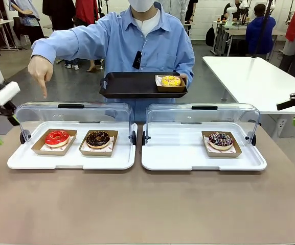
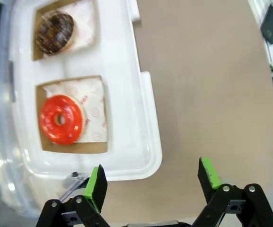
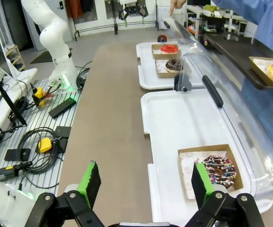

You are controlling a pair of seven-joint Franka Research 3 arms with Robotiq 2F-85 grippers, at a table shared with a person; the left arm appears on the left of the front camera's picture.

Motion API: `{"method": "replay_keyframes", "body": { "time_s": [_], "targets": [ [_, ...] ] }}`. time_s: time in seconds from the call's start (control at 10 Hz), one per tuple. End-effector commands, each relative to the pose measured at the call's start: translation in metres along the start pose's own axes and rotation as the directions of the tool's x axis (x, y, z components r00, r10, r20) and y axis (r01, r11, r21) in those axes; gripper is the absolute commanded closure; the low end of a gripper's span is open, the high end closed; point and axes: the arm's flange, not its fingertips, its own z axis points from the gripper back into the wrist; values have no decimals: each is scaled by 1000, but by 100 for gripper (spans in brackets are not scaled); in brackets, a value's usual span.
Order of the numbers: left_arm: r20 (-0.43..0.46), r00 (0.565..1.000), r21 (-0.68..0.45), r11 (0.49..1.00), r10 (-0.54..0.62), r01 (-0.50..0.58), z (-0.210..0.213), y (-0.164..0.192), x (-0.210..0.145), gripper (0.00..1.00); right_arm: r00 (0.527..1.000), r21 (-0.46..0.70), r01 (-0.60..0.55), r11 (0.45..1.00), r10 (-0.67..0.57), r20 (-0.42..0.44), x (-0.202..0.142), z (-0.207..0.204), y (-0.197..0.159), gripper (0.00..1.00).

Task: Provide the desired donut to the person.
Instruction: Pick up and lift the Paper togo box containing the Donut pointed at by the person.

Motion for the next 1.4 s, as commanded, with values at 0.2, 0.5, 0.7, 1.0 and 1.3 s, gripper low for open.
{"method": "replay_keyframes", "body": {
  "time_s": [0.2,0.5,0.7,1.0,1.3],
  "targets": [
    [-181,983,22,1000,-12,16,-49,4,11,0,1000,-1,6,1000,-6,1,0,-1,0,0],
    [-144,989,9,999,-35,37,-48,6,9,0,1000,-1,6,1000,-6,1,0,-1,0,0],
    [-144,989,9,999,-35,37,-48,6,9,0,1000,-1,6,1000,-6,1,0,-1,0,0],
    [-144,989,18,999,-37,40,-49,7,9,0,1000,-1,6,1000,-6,1,0,-1,0,0],
    [-273,946,-17,984,-174,176,-70,5,35,0,1000,-1,6,1000,-6,1,0,-1,0,0]
  ]
}}
